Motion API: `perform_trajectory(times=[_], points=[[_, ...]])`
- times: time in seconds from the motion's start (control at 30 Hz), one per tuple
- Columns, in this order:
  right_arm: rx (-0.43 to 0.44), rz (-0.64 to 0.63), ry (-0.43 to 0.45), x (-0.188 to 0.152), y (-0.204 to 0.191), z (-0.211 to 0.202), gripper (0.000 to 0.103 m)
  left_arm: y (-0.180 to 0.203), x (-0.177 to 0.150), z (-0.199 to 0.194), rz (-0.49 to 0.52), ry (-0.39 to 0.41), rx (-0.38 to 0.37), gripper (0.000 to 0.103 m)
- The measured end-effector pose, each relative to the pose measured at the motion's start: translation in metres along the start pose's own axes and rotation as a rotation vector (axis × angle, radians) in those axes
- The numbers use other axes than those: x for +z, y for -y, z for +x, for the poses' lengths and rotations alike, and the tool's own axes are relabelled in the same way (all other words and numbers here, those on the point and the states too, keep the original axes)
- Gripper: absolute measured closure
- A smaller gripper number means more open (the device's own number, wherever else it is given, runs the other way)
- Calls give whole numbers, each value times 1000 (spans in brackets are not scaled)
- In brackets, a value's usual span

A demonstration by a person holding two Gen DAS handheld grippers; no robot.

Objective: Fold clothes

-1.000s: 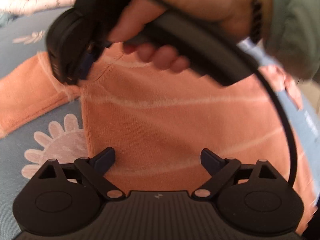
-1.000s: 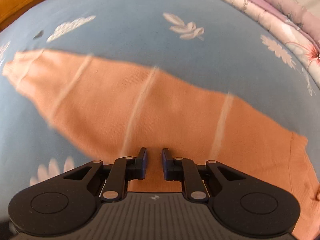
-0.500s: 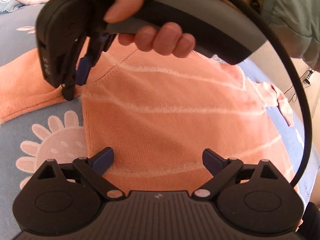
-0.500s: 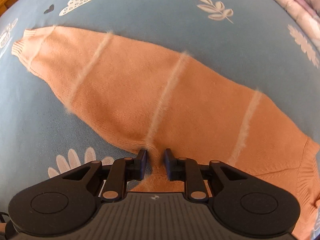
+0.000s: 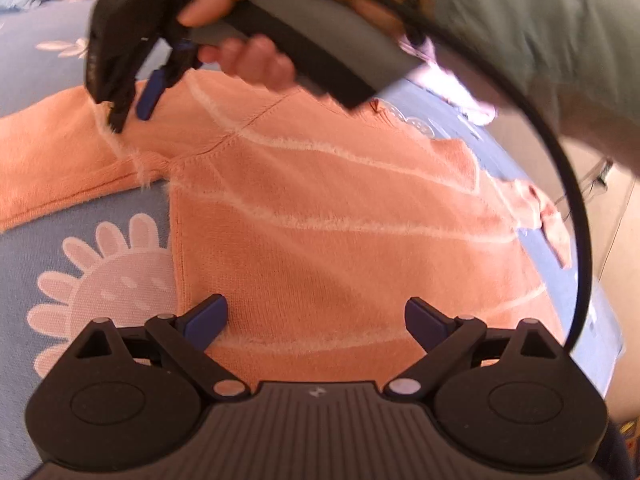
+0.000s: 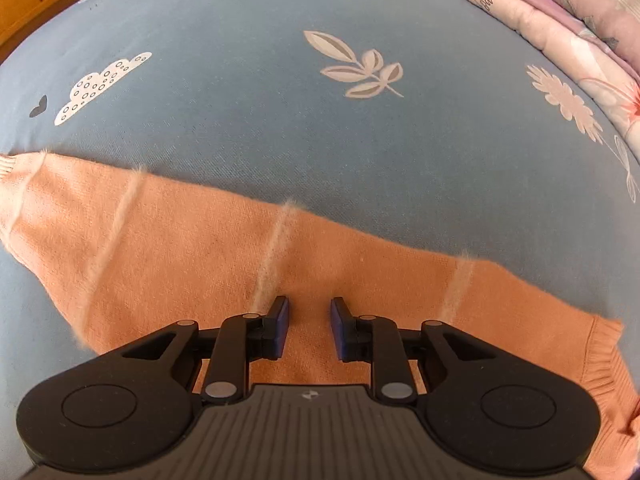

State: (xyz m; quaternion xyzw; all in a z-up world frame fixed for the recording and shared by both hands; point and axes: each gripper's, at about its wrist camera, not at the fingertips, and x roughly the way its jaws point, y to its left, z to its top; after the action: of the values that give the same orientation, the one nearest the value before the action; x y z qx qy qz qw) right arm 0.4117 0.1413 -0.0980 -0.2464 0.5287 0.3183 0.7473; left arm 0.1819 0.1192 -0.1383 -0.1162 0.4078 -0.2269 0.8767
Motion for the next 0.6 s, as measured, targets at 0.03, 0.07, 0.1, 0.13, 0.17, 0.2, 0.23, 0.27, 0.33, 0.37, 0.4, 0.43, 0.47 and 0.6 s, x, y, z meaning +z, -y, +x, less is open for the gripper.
perform_trajectory(times=[0.03, 0.07, 0.1, 0.13, 0.17, 0.2, 0.23, 0.27, 0.33, 0.37, 0.4, 0.43, 0.47, 0.6], points=[[17, 6, -3, 3, 1, -5, 76, 1, 0, 0, 3, 0, 6, 8], [27, 15, 24, 6, 1, -12, 76, 2, 0, 0, 3, 0, 10, 8], [38, 23, 53, 8, 1, -19, 76, 2, -1, 0, 5, 0, 13, 8], [48, 32, 82, 11, 2, -27, 76, 3, -1, 0, 7, 0, 16, 8], [59, 41, 91, 15, 1, -26, 76, 4, -1, 0, 13, 0, 19, 8], [69, 50, 77, 18, -1, -19, 76, 5, -1, 2, 22, -2, 23, 8], [54, 52, 51, 21, -5, -8, 76, 6, -1, 3, 29, -3, 27, 8], [26, 37, 29, 23, -10, 6, 76, 7, -1, 4, 31, -5, 30, 7], [-13, 6, 54, 27, -18, 19, 74, 8, 0, 3, 23, -6, 32, 7], [-12, 14, 57, 30, -18, 17, 74, 7, 0, 2, 16, -7, 29, 7], [-3, 35, 48, 32, -15, 14, 74, 7, 0, 1, 11, -7, 27, 7], [15, 40, 55, 31, -13, 7, 74, 6, 0, -1, 4, -8, 25, 7], [32, 44, 63, 30, -11, 0, 74, 6, 1, -1, -5, -11, 20, 7], [56, -6, 10, 11, -8, -25, 74, 2, 2, -4, -27, -11, 8, 7]])
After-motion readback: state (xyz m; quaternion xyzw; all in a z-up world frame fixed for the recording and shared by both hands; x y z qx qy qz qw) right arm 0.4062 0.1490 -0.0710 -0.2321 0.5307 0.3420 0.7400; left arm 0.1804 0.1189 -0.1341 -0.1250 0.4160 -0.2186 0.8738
